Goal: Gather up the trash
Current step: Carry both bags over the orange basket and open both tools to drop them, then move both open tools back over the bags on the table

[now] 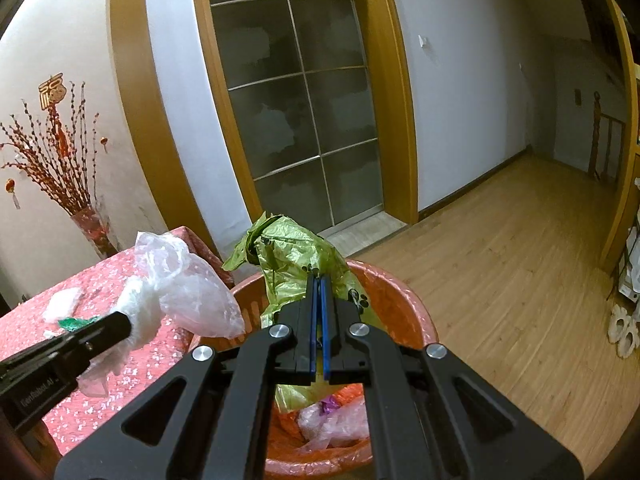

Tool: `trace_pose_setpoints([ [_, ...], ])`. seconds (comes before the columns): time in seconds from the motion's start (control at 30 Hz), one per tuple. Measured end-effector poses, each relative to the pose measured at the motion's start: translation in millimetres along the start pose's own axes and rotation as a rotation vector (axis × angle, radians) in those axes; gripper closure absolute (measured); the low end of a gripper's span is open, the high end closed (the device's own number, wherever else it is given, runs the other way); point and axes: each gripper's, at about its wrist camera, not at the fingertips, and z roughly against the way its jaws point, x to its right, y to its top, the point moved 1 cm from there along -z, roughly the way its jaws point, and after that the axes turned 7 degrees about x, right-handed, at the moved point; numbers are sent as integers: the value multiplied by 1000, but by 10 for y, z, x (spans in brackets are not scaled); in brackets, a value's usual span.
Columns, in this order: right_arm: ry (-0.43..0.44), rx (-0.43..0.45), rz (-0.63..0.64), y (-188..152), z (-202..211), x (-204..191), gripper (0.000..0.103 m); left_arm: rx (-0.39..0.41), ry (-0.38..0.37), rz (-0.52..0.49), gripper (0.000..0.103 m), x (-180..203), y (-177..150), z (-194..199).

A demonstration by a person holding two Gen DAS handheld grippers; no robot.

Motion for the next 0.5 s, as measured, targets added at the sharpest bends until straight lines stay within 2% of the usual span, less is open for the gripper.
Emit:
trace_pose_setpoints([
  [0.2,-2,-17,-23,13,-114,25,101,-29,0,-5,96,53,-76,-152],
  [0.23,-1,-21,-29,13,-124,40,98,-32,5,-2,90,45,-90,-179],
  [0.27,-3,-29,-34,6,-141,63,93,-39,12,3,78,30,-113,-204],
  [0.3,-5,-39,-42,-6,-168,92,89,-44,22,12,72,4,-138,-231],
  [0.33,-5,-43,-45,-11,-181,107,82,-46,29,17,66,-5,-148,-238],
  [0.37,-8,-47,-48,-25,-186,127,73,-54,36,20,65,-23,-170,-250],
  [0.5,-24,-48,-30,-90,-160,144,62,-75,64,28,60,-118,-235,-267],
])
